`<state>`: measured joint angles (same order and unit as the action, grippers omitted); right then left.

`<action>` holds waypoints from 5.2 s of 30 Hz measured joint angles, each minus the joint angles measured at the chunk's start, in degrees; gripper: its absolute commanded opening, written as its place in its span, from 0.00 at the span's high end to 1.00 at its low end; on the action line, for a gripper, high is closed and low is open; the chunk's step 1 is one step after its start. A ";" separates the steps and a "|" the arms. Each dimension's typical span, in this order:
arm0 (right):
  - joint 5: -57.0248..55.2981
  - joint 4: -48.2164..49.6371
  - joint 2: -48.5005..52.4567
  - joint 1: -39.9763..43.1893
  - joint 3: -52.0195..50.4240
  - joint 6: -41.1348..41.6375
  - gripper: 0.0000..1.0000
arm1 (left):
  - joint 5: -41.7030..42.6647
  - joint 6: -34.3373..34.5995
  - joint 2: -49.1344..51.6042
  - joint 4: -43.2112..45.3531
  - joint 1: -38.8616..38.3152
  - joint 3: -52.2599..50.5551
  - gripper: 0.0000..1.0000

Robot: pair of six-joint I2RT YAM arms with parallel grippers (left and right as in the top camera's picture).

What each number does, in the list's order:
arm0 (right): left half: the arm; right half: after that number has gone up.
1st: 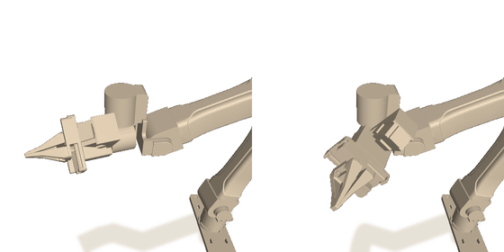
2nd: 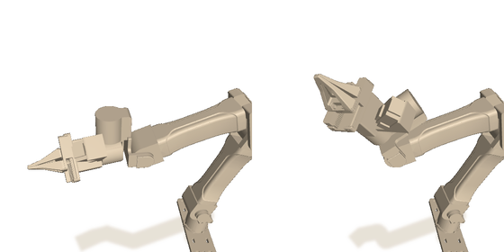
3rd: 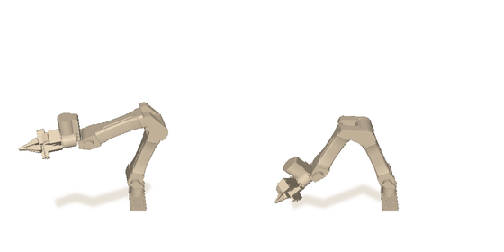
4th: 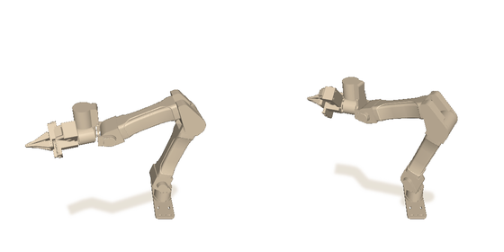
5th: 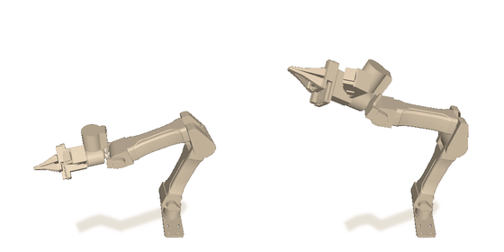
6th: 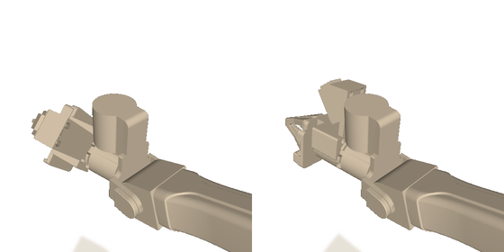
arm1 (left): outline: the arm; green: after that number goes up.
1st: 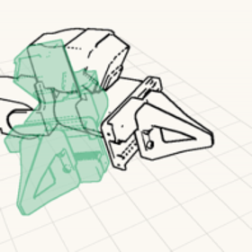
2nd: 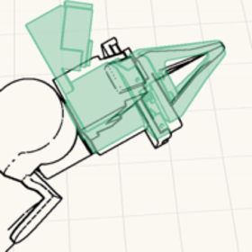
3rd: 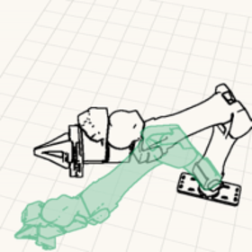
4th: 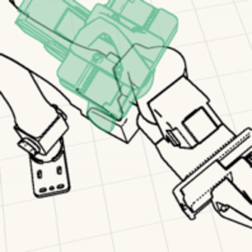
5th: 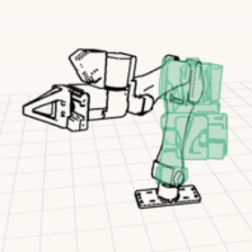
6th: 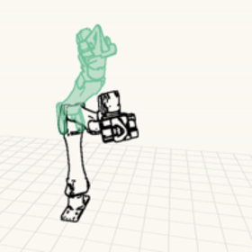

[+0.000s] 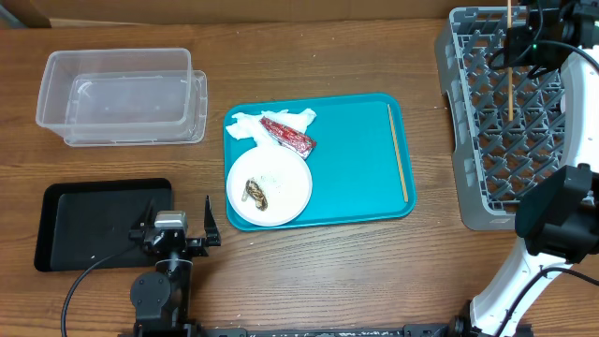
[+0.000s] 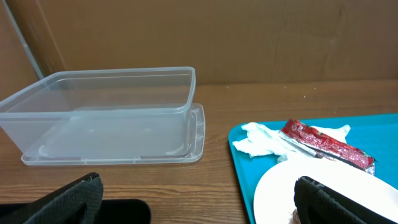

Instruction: Sort waste into correct bins and load items into the dishwasher

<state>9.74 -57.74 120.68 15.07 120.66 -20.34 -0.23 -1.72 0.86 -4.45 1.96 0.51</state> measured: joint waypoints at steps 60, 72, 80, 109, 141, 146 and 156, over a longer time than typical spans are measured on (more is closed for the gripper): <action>-7.15 8.63 -2.56 -27.10 -36.72 27.82 0.43 | 0.02 0.00 0.00 0.00 0.00 0.00 0.00; -6.10 11.63 -3.19 -27.04 -40.22 32.37 0.96 | 0.02 0.00 -0.02 0.00 0.00 0.00 0.00; -2.25 -3.19 -3.08 -24.37 -20.02 31.61 0.96 | 0.00 0.00 -0.02 0.00 0.00 0.00 0.00; -0.72 -0.17 2.34 -0.90 -0.61 4.76 0.76 | 0.02 0.00 -0.02 0.00 0.00 0.00 0.00; 19.45 -34.14 -13.60 2.32 1.16 16.85 0.00 | 0.00 0.00 -0.02 0.00 0.00 0.00 0.00; 19.63 -36.33 -13.25 13.49 1.16 22.43 0.00 | 0.02 0.00 -0.02 0.00 0.00 0.00 0.00; 19.43 -39.34 -13.25 21.90 1.16 27.39 0.00 | 0.02 0.00 -0.02 0.00 0.00 0.00 0.00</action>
<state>29.17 -97.08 107.44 36.97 121.82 7.05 -0.21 -1.72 0.84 -4.45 1.96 0.51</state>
